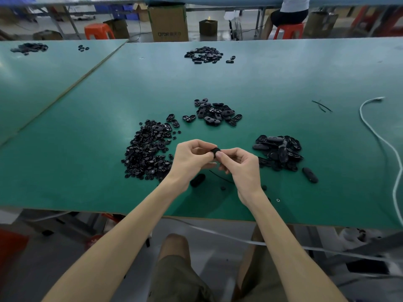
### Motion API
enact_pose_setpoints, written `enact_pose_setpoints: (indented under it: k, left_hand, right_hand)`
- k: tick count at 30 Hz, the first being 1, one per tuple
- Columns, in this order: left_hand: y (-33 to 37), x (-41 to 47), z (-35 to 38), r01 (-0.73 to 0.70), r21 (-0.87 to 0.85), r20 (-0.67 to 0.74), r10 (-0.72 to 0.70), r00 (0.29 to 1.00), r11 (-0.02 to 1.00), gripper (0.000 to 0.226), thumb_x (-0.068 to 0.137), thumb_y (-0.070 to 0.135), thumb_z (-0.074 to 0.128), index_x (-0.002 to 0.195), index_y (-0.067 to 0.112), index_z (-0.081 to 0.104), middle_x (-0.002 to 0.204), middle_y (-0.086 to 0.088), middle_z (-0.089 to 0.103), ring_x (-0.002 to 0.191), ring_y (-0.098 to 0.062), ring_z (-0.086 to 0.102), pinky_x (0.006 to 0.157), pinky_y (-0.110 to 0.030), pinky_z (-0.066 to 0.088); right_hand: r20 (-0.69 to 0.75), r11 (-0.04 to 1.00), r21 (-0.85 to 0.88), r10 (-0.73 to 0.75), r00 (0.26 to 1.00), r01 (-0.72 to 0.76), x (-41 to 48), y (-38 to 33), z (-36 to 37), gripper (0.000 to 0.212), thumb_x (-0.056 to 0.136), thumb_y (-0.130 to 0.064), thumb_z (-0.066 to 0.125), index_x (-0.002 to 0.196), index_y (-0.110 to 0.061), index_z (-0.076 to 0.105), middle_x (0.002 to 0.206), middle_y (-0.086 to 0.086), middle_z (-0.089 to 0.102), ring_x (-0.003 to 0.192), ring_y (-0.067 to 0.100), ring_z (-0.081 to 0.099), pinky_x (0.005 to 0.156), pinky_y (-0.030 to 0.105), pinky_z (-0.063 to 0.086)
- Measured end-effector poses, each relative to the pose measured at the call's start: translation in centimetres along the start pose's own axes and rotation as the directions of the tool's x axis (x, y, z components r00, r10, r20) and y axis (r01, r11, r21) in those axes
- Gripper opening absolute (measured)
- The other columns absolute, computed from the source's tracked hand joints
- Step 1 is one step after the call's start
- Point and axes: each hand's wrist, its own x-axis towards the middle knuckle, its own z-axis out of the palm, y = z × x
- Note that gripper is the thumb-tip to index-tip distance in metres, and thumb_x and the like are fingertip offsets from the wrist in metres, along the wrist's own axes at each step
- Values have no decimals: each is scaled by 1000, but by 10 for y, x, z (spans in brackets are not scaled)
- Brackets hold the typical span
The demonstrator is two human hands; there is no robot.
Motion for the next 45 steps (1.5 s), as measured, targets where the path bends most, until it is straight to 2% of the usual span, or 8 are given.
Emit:
enact_pose_setpoints:
  k: [11,15,20,25,32,40,43,45]
  left_hand:
    - [1,-1,4,-1,57,-40,3,999,998,16,84,-9,68,92,4,74,86,-14,78,80,-21,74,85,-37,63]
    - [1,-1,6,19,51,-53,-16,998,999,16,83,-7,68,93,3,73,86,-11,77,81,-18,73,84,-34,63]
    - [0,-1,7,24,79,-77,-17,997,997,16,82,-5,69,95,3,72,93,-17,77,80,-18,73,85,-36,63]
    - [-1,0,6,44,58,-60,-41,997,997,16,82,-3,69,97,4,72,90,-11,76,80,-16,73,86,-36,62]
    - [-2,-2,-6,-17,15,79,16,997,1000,16,91,-2,72,105,6,74,97,-10,80,91,-20,76,86,-31,61]
    - [2,3,2,-70,159,23,67,997,985,16,89,-5,72,100,6,76,93,-11,79,84,-15,74,81,-26,60]
    - [13,7,9,-150,232,20,150,989,961,16,87,-1,76,102,6,77,94,-6,79,88,-14,75,83,-24,58]
    - [23,10,18,-188,232,12,190,982,954,16,85,6,80,99,14,79,91,1,80,89,-13,76,84,-25,59]
  right_hand:
    - [-12,1000,2,10,1000,-10,-1,0,-1,4,90,-9,79,87,-9,78,77,11,77,61,13,64,57,19,48]
    - [-11,1000,15,17,1000,-16,-1,0,0,4,91,-9,79,87,-8,78,75,9,77,59,12,63,57,18,48]
    - [9,1000,13,15,1000,-15,-2,0,0,5,91,-9,79,87,-6,77,75,8,77,59,10,63,57,17,48]
    - [11,1000,12,15,1000,-16,-2,0,1,5,92,-10,78,88,-7,77,75,7,77,59,10,63,57,17,48]
    - [-27,999,34,16,1000,-15,1,3,-1,4,93,-10,77,90,-7,76,77,5,78,59,9,63,55,19,48]
    - [-50,1000,-4,8,999,-8,1,3,0,4,94,-12,77,91,-8,76,75,1,77,59,7,63,57,17,48]
    - [-77,999,31,14,997,-12,2,2,0,2,97,-11,73,98,-10,74,76,-4,76,62,7,64,60,18,50]
    - [-69,999,29,24,997,-22,2,1,1,5,99,-10,70,103,-9,73,75,-6,74,64,7,65,62,19,51]
